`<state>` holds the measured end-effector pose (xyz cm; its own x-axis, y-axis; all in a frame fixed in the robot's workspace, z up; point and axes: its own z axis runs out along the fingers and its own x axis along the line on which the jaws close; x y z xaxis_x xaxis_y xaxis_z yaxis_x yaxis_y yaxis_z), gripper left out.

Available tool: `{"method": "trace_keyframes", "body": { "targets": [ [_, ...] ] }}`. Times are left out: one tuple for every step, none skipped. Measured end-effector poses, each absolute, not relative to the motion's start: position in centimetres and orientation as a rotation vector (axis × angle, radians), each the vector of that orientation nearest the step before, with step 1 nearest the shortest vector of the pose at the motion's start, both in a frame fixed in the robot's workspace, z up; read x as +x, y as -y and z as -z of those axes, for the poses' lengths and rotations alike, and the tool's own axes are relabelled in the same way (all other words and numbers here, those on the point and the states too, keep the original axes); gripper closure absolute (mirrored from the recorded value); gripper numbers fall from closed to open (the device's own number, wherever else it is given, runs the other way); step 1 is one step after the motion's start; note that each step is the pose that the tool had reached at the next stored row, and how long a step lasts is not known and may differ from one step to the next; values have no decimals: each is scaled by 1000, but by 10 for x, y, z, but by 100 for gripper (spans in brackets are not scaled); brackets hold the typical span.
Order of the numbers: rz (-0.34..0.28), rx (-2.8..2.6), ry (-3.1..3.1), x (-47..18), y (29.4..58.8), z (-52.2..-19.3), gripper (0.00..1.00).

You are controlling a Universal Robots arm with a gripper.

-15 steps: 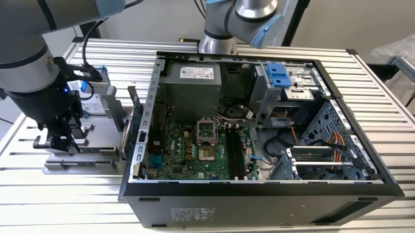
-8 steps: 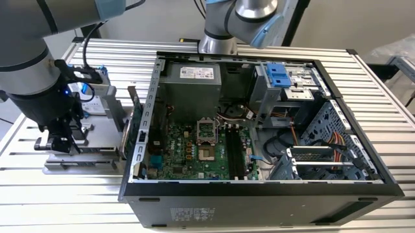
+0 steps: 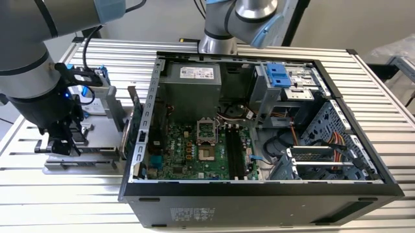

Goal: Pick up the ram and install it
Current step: 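Pick up the ram and move it above insertion slot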

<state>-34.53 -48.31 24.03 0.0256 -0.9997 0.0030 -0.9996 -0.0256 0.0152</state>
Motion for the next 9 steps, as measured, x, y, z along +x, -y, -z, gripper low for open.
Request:
{"method": "trace_keyframes", "body": {
  "targets": [
    [13,2240,2184,-345,483,-240,0],
    [13,2240,2184,-345,483,-240,0],
    [13,2240,2183,-345,483,-240,0],
    [13,2240,2183,-345,483,-240,0],
    [13,2240,2183,-345,483,-240,0],
    [13,2240,2183,-345,483,-240,0],
    [13,2240,2183,-345,483,-240,0],
    [13,2240,2183,-345,483,-240,0],
    [12,2240,2183,-345,483,-239,0]
  ]
}}
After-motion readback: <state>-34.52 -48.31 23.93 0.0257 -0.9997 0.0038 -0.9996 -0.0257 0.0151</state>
